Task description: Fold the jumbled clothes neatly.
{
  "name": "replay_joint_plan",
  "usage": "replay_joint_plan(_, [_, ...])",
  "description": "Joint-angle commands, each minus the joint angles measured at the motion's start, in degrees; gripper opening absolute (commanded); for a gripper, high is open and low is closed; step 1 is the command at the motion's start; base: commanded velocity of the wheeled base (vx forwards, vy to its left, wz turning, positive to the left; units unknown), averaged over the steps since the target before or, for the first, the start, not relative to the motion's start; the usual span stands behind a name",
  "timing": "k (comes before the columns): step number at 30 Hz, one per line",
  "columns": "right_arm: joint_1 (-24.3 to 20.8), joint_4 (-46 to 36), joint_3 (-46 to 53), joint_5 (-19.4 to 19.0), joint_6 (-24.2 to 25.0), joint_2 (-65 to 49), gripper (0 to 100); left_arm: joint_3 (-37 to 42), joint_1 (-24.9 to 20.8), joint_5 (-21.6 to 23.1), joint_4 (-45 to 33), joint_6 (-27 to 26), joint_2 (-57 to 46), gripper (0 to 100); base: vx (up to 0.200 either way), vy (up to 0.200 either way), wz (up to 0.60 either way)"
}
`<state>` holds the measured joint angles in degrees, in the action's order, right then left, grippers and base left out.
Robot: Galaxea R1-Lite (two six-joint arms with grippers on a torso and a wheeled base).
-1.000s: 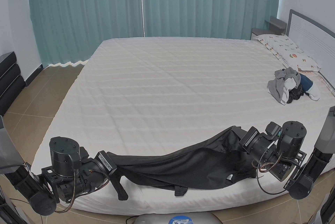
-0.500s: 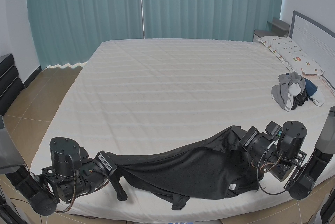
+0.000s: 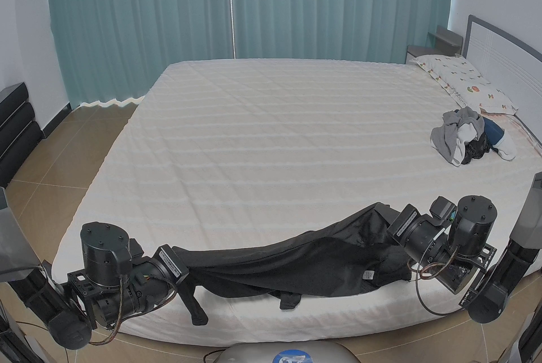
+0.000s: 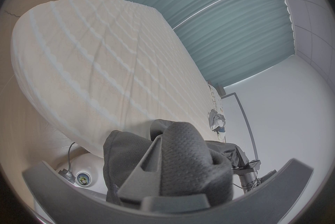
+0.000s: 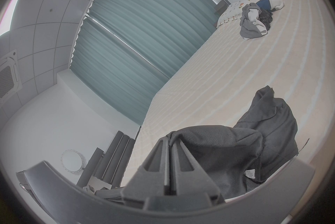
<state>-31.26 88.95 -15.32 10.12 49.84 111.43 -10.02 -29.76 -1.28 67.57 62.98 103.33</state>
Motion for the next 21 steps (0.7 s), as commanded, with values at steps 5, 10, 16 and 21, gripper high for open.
replay_joint_plan(5, [-0.03, 0.69, 0.03, -0.01, 0.00, -0.16, 0, 0.00, -0.39, -0.04, -0.07, -0.05, 0.03, 0, 0.000, -0.200, 0.00])
replay_joint_plan(10, [-0.03, 0.69, 0.03, -0.01, 0.00, -0.16, 0, 0.00, -0.39, -0.04, -0.07, -0.05, 0.03, 0, 0.000, -0.080, 0.00])
replay_joint_plan(16, [-0.03, 0.69, 0.03, -0.01, 0.00, -0.16, 0, 0.00, -0.39, -0.04, 0.02, -0.05, 0.03, 0, 0.000, 0.000, 0.00])
replay_joint_plan(21, [-0.03, 0.69, 0.03, -0.01, 0.00, -0.16, 0, -0.09, -0.39, -0.04, 0.02, -0.05, 0.03, 0, 0.000, 0.000, 0.00])
